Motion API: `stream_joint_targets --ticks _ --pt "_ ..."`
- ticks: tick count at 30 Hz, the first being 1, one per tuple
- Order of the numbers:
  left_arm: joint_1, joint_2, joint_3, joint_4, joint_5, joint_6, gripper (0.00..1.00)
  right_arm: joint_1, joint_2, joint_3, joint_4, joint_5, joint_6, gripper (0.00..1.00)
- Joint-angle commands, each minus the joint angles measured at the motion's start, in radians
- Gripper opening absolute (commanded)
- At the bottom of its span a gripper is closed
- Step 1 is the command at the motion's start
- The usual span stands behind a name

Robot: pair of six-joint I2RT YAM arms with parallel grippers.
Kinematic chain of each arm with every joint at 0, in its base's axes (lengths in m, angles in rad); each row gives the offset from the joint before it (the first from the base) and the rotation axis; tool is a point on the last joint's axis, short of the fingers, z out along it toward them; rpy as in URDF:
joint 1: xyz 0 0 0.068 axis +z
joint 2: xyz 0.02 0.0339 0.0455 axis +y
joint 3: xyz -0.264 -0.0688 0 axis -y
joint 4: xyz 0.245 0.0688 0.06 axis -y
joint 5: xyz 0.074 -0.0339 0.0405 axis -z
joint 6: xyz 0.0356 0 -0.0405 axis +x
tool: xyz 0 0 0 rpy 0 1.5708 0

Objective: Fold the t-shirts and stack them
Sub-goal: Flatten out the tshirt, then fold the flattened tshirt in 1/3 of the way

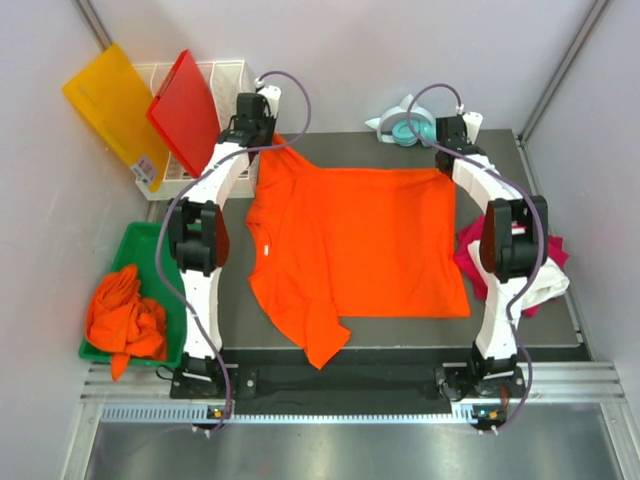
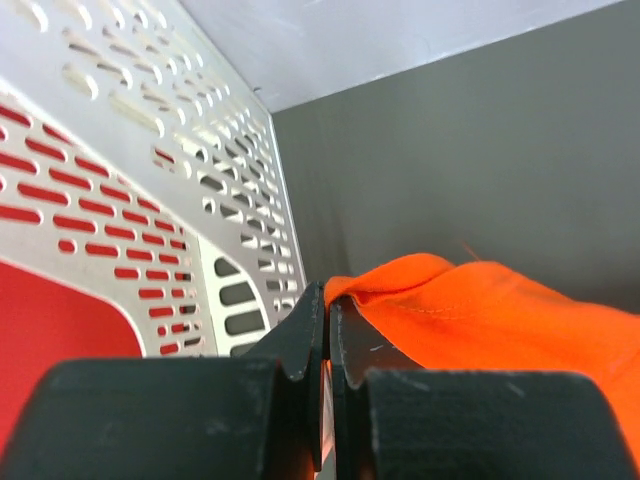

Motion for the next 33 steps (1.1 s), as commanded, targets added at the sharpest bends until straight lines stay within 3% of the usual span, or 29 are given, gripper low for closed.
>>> stream_joint_targets --ticks 1,5,9,19,28,33 --pt "-0.006 0.044 0.117 0.000 -0.037 0.006 0.00 -0.022 0.060 0.111 -0.018 -0.005 -0.012 0.00" --pt "-0.014 0.057 0.138 -0.005 -0.047 -0.006 0.00 -0.021 0.082 0.165 -0.032 -0.009 -0.010 0.00" --pt "-0.015 -0.018 0.068 0.020 -0.047 -0.021 0.00 -0.019 0.030 0.139 -0.024 0.001 -0.010 0.00" --pt "-0.014 -0.267 -0.172 0.014 0.002 -0.079 0.00 0.005 -0.193 -0.155 0.059 0.034 -0.004 0.00" --pt "-0.023 -0.344 -0.219 -0.031 0.015 -0.109 0.00 0.017 -0.256 -0.218 0.045 0.047 0.011 0.00" --pt "-0.035 -0.439 -0.346 -0.045 0.029 -0.109 0.00 0.030 -0.320 -0.301 0.040 0.054 0.025 0.00"
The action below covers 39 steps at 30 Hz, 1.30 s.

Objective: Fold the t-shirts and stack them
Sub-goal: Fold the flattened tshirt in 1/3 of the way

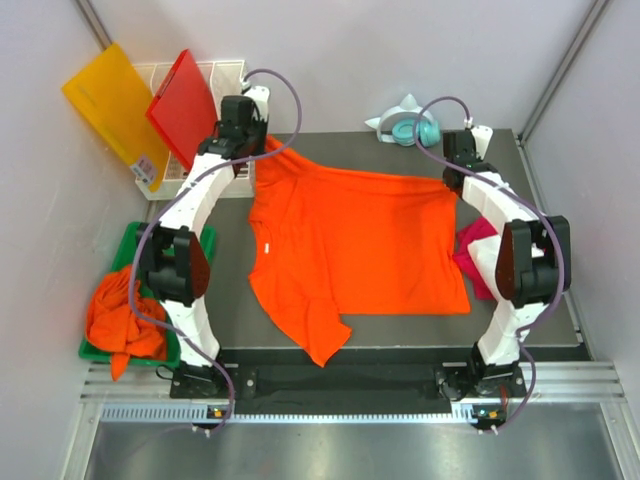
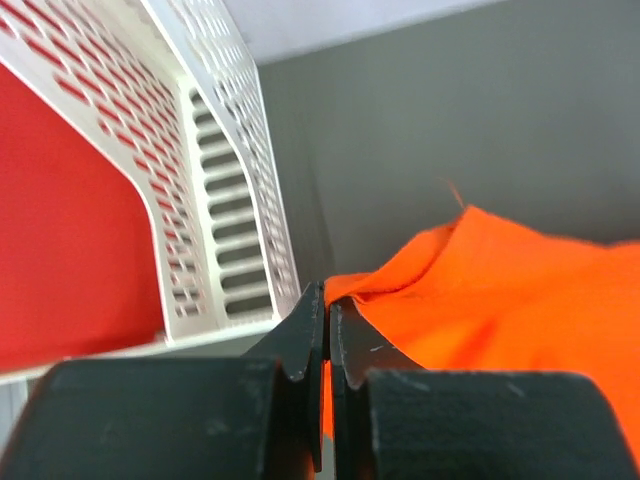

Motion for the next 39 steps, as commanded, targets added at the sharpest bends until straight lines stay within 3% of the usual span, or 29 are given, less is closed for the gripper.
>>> stream_joint_targets --ticks 1,8,14,39 --pt "-0.011 -0.124 -0.099 -0.006 0.019 -0.015 0.00 0.016 -0.105 -0.076 0.019 0.035 0.023 0.00" --pt "-0.017 -0.222 -0.291 -0.017 0.014 -0.022 0.00 0.022 -0.141 -0.167 0.030 0.032 0.051 0.00" --pt "-0.014 -0.259 -0.353 -0.022 -0.045 -0.023 0.00 0.024 -0.126 -0.159 0.004 0.055 0.055 0.00" --pt "0.045 -0.476 -0.618 -0.036 -0.044 -0.057 0.00 0.030 -0.173 -0.291 -0.030 0.040 0.117 0.00"
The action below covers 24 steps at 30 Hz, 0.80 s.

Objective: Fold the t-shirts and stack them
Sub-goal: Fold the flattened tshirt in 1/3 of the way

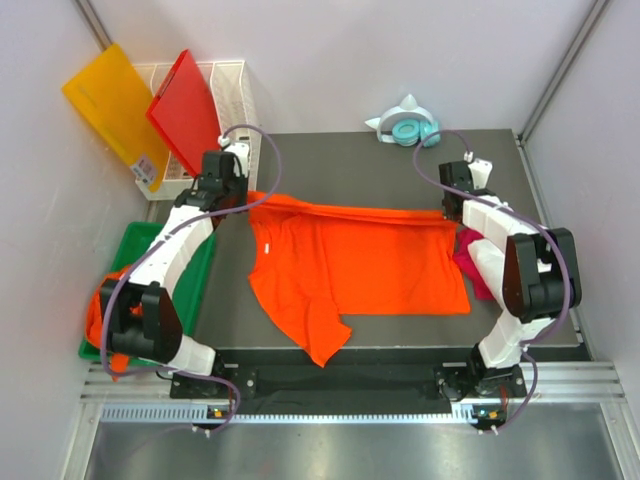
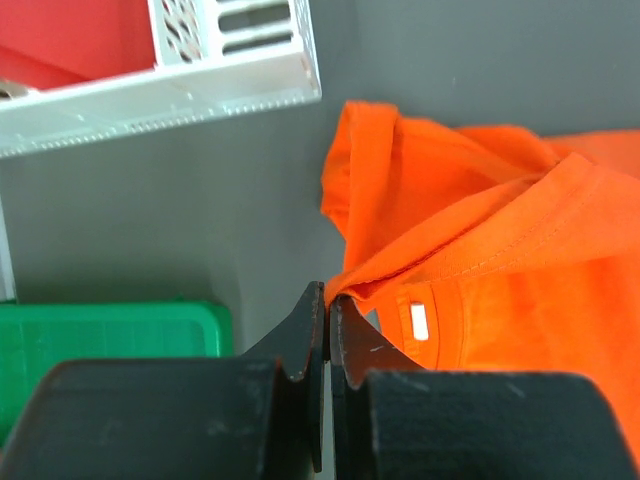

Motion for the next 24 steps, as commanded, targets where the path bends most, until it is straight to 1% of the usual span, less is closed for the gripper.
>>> stream_joint_targets --ticks 1,12,24 --pt "0.011 -0.051 -0.064 0.016 -0.015 -0.008 0.00 0.008 -0.048 -0.009 0.004 0.015 0.012 0.00" --pt "0.011 -0.057 -0.194 0.040 0.002 -0.002 0.00 0.014 -0.042 -0.037 -0.013 0.028 0.021 0.00" --pt "0.011 0.020 -0.216 0.042 0.009 0.023 0.00 0.020 -0.007 -0.057 -0.070 0.032 0.056 0.00"
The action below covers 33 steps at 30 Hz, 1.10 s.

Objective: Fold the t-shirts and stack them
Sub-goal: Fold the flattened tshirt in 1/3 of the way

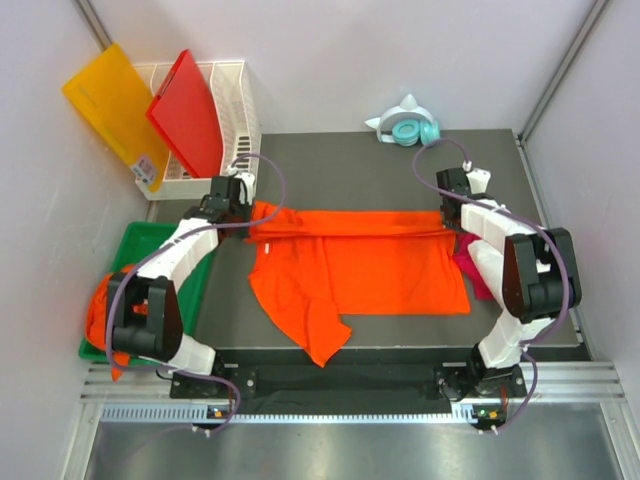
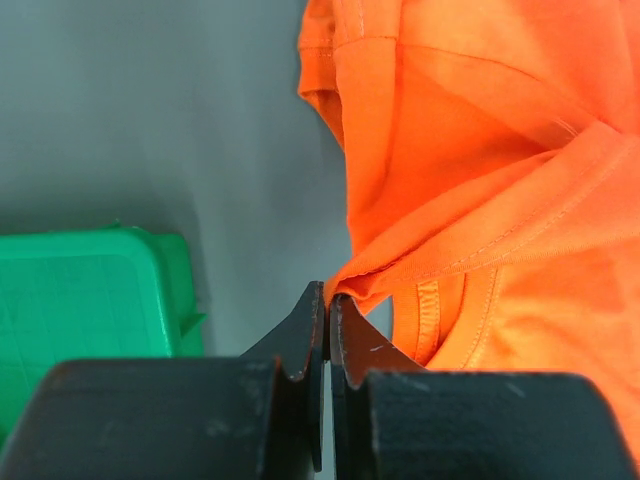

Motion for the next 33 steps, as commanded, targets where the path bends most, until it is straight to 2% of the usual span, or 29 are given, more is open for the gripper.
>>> stream_joint_targets --ticks 1,14,25,30,31,32,33 --pt "0.011 0.032 -0.008 0.028 -0.001 0.018 0.00 0.013 -0.002 -0.017 -0.036 0.034 0.028 0.00" --pt "0.011 0.127 0.006 0.003 0.022 0.029 0.00 0.021 0.036 -0.041 -0.064 0.032 0.053 0.00" --pt "0.009 0.142 0.010 -0.011 0.028 0.036 0.00 0.020 0.061 -0.044 -0.078 0.035 0.062 0.00" --pt "0.008 0.122 0.033 -0.033 0.081 0.049 0.00 0.020 0.043 -0.032 -0.073 0.023 0.062 0.00" --pt "0.008 0.106 0.036 -0.037 0.085 0.050 0.06 0.020 0.037 -0.024 -0.073 0.012 0.065 0.00" --pt "0.008 0.093 0.041 -0.035 0.085 0.052 0.13 0.021 0.012 -0.024 -0.064 0.005 0.065 0.10" --pt "0.008 0.063 0.045 -0.027 0.126 0.050 0.25 0.026 -0.025 -0.030 -0.032 -0.009 0.059 0.20"
